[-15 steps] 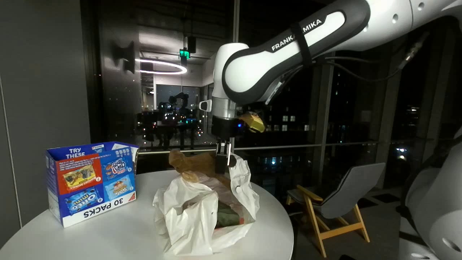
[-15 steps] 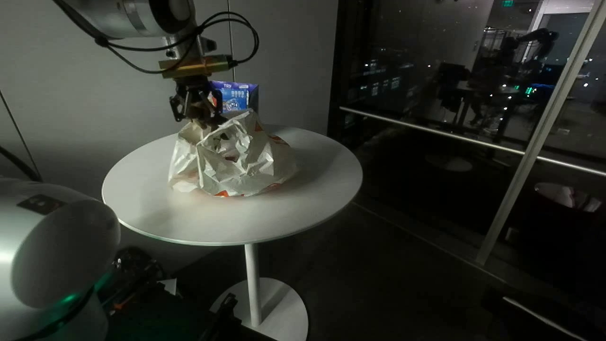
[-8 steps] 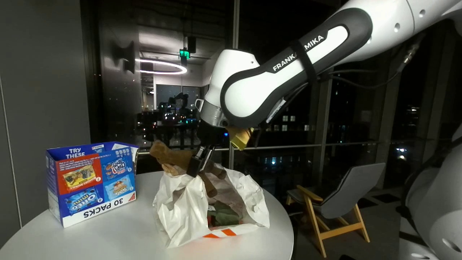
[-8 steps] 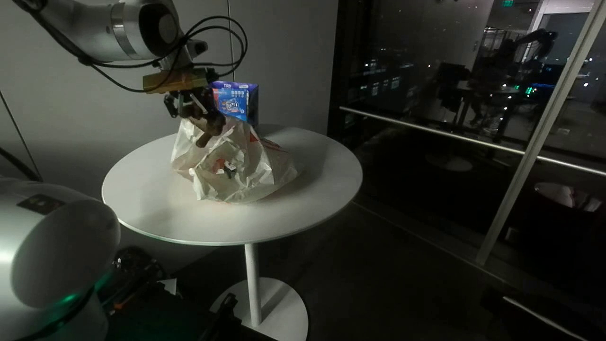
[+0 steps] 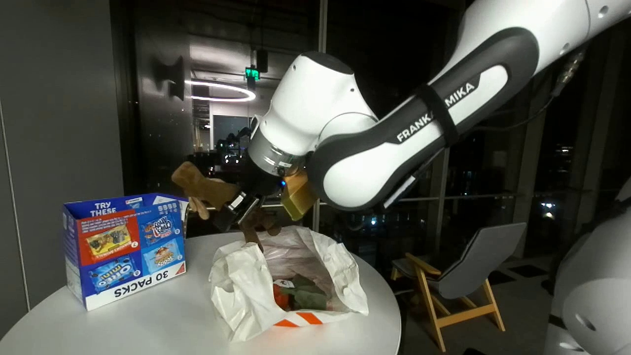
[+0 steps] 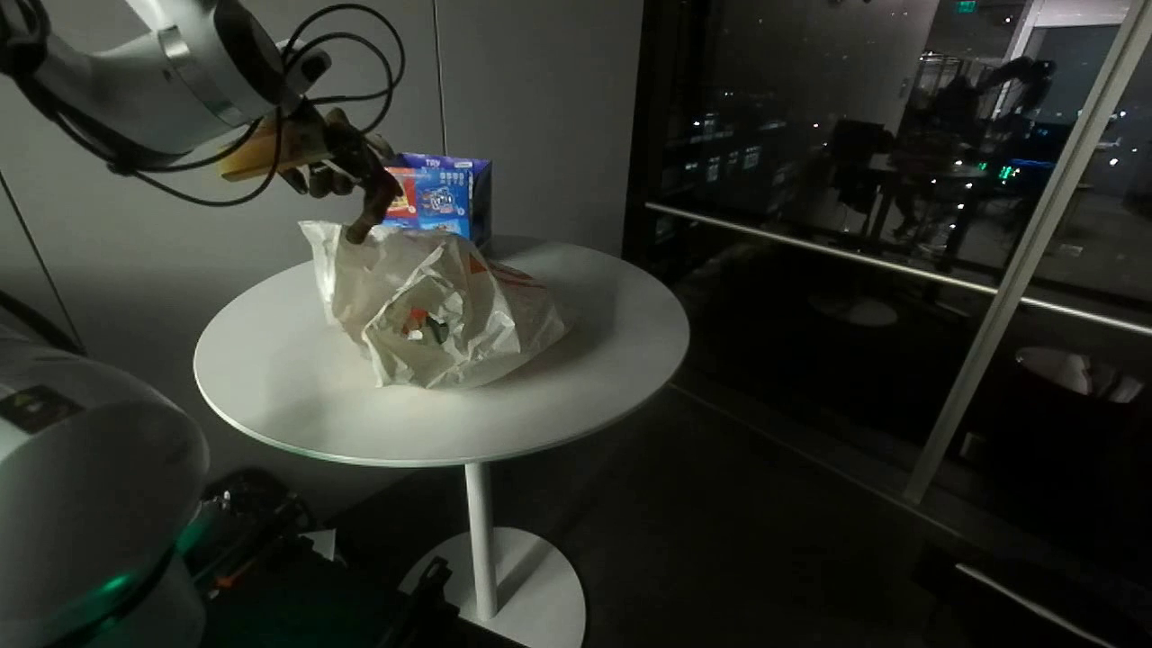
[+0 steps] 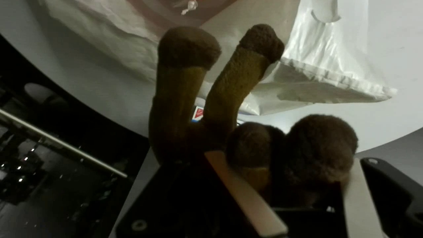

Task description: Remove the moose, radish and eraser from the plastic bag and place them on the table.

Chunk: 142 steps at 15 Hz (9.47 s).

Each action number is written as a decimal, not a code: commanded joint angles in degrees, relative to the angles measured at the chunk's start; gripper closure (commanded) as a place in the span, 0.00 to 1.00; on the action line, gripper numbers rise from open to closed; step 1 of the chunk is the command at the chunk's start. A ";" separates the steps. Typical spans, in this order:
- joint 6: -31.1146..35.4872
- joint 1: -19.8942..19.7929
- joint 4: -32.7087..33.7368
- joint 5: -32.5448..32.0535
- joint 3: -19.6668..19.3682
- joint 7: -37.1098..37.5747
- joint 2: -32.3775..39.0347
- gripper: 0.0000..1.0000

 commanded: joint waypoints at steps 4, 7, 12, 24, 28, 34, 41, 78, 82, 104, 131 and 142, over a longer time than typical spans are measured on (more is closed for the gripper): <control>10.10 -24.69 4.09 -25.36 22.50 27.79 -3.08 0.95; 9.89 -34.83 7.63 -35.55 33.78 36.61 -6.35 0.91; 10.96 -48.18 12.97 -46.57 48.41 45.35 -9.80 0.93; 8.64 -66.80 10.57 -36.67 69.76 16.49 26.25 0.93; 1.93 -55.31 9.47 -27.01 62.26 1.68 37.03 0.93; -19.54 -29.41 20.80 -19.58 41.68 -8.88 45.18 0.93; -33.52 -2.68 41.44 -17.35 19.18 -11.87 51.44 0.49; -67.26 11.65 22.69 -1.54 -16.68 24.19 24.69 0.00; -67.91 14.00 21.11 -10.45 -14.51 32.30 23.21 0.00; -48.82 10.00 23.94 -6.83 -21.29 21.65 34.67 0.00; -54.73 7.73 28.43 18.57 -21.49 8.88 37.74 0.92; -50.29 7.65 17.04 9.24 -21.03 19.90 16.22 0.93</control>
